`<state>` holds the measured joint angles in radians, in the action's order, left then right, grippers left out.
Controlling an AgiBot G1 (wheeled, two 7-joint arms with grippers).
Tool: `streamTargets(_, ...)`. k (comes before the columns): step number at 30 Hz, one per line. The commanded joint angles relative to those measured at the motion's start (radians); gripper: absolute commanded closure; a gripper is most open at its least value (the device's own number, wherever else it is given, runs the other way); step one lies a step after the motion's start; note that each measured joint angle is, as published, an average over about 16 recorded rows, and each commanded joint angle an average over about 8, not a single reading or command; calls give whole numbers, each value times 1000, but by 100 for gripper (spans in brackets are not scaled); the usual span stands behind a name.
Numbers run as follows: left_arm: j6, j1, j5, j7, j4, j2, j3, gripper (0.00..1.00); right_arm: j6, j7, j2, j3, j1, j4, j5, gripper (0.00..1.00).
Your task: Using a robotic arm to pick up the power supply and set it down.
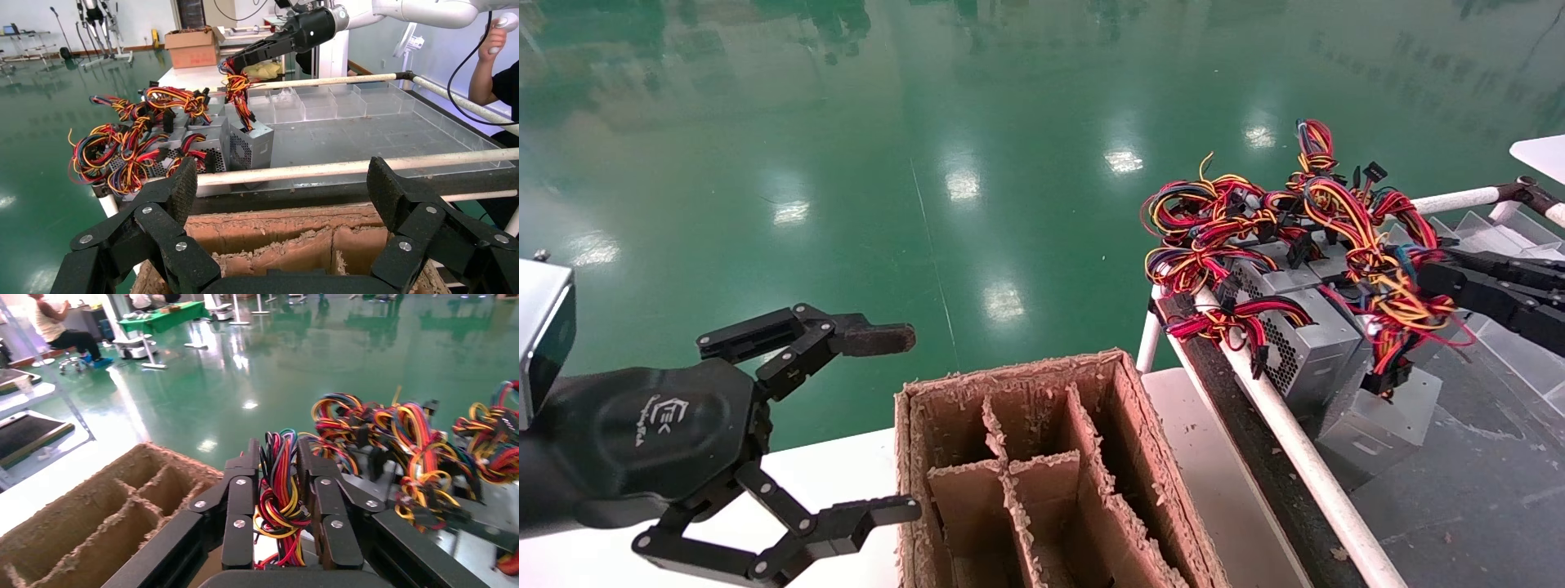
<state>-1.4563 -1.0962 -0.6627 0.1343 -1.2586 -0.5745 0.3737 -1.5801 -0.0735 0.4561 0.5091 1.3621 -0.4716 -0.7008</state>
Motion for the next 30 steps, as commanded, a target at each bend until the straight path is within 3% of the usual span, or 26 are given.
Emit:
streamTargets(1,0,0,0,0,0,0,0,0,1,6,0,7,4,12,3,0)
streamTargets(19,0,0,0,0,0,0,0,0,69,186,14,-21,37,118,37,0)
streamTargets(30,0,0,0,0,0,0,0,0,71,176,25,-58,8,100,92,0)
